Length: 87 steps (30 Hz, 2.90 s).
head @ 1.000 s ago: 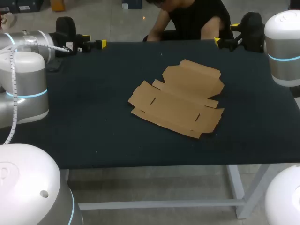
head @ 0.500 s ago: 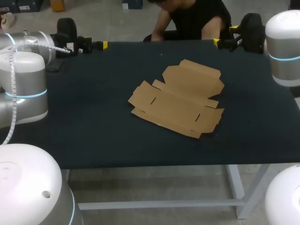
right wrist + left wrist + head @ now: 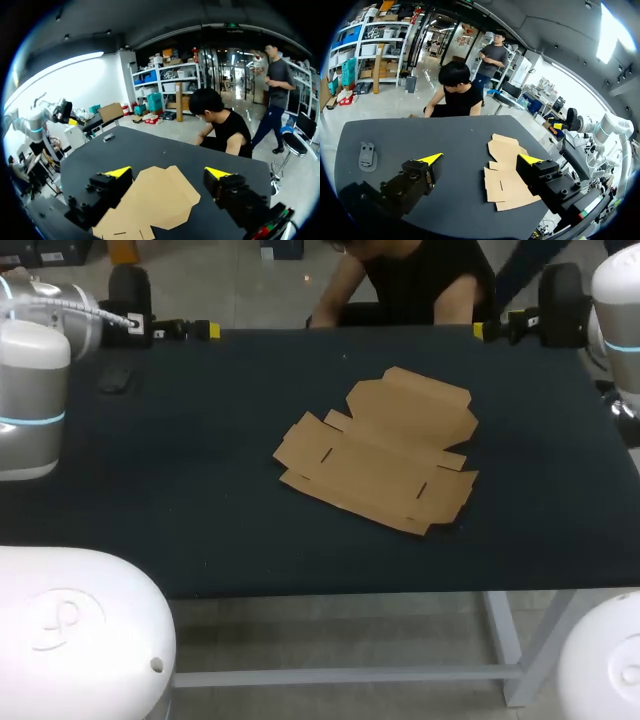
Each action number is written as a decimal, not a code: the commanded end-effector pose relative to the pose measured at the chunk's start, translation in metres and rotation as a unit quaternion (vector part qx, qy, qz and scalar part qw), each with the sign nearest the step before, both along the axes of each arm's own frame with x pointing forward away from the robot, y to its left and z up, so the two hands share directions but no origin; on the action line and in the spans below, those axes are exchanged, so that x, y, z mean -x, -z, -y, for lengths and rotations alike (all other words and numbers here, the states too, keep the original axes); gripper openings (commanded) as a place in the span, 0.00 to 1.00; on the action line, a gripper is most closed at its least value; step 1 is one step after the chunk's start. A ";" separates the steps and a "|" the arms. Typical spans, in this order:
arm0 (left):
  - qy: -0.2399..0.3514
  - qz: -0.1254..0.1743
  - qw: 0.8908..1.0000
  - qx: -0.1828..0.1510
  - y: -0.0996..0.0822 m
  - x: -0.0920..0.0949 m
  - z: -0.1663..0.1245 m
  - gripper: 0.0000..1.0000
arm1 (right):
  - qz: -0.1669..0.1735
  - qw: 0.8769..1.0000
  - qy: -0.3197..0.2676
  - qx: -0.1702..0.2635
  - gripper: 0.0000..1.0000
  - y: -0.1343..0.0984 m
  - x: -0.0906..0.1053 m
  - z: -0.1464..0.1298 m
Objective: Assemble the packaging by folding the flat box into shape, placing the metal phone stand inside, and closing the box properly
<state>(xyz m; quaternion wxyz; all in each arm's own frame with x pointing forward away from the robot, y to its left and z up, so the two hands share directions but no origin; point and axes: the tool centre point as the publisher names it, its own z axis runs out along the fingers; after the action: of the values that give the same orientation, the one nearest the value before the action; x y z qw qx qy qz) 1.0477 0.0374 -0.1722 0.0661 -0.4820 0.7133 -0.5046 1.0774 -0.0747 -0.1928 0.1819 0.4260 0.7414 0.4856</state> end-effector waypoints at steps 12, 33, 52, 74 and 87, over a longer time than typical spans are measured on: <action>0.029 -0.157 0.985 -0.062 0.006 0.020 -0.008 1.00 | -0.181 0.983 0.036 -0.010 1.00 0.015 0.034 0.014; 0.012 -0.210 0.973 -0.090 0.016 0.032 -0.008 1.00 | -0.216 0.975 0.036 -0.017 1.00 0.020 0.054 0.023; -0.009 -0.279 0.959 -0.058 0.040 0.030 -0.008 1.00 | -0.341 0.933 0.113 -0.017 1.00 0.035 0.077 0.012; -0.015 -0.293 0.954 -0.056 0.052 0.047 -0.007 1.00 | -0.414 0.884 0.191 -0.105 1.00 0.064 0.131 0.010; -0.010 -0.294 0.954 -0.050 0.060 0.052 -0.008 1.00 | -0.426 0.873 0.198 -0.131 1.00 0.068 0.148 0.003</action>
<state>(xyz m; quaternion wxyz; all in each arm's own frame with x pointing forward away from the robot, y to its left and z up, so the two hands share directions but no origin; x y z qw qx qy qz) 0.9976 0.0451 -0.2317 -0.1168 -0.6137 0.7201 -0.3018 0.9330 -0.0780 -0.2610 -0.1179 0.7495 0.5777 0.3010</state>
